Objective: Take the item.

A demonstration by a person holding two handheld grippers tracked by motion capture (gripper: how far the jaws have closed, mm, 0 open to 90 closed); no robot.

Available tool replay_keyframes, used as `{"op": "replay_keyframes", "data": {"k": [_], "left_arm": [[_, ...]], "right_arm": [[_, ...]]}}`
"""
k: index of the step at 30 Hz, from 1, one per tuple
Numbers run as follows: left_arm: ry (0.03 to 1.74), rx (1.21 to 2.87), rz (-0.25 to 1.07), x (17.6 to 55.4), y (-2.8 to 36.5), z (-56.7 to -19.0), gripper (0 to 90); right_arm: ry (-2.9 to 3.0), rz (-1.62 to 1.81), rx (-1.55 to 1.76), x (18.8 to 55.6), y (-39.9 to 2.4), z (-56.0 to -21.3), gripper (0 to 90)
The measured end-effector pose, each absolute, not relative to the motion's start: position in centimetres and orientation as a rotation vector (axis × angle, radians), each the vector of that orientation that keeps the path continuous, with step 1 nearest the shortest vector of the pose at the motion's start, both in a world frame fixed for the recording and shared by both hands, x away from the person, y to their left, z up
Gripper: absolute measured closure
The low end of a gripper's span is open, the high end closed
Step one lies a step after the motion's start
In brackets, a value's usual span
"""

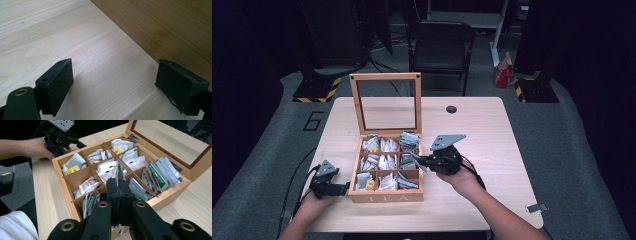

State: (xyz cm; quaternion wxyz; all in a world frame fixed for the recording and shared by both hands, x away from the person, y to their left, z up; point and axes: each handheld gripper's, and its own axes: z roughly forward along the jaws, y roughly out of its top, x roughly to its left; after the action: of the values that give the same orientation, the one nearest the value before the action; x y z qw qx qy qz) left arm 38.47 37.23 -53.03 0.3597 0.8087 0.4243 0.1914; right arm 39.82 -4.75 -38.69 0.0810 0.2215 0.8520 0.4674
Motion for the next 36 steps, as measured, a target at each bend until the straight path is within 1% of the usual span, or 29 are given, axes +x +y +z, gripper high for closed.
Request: {"op": "replay_keyframes", "data": {"k": [13,36], "left_arm": [[1.093,2.085,0.492,38.5,37.2,-53.0,13.8],[1.093,2.087,0.494,38.5,37.2,-53.0,13.8]], "right_arm": [[2.498,1.383,0.714,40.5,-6.8,-38.5,89.8],[2.402,1.345,0.865,41.8,-11.4,-39.3,89.8]]}}
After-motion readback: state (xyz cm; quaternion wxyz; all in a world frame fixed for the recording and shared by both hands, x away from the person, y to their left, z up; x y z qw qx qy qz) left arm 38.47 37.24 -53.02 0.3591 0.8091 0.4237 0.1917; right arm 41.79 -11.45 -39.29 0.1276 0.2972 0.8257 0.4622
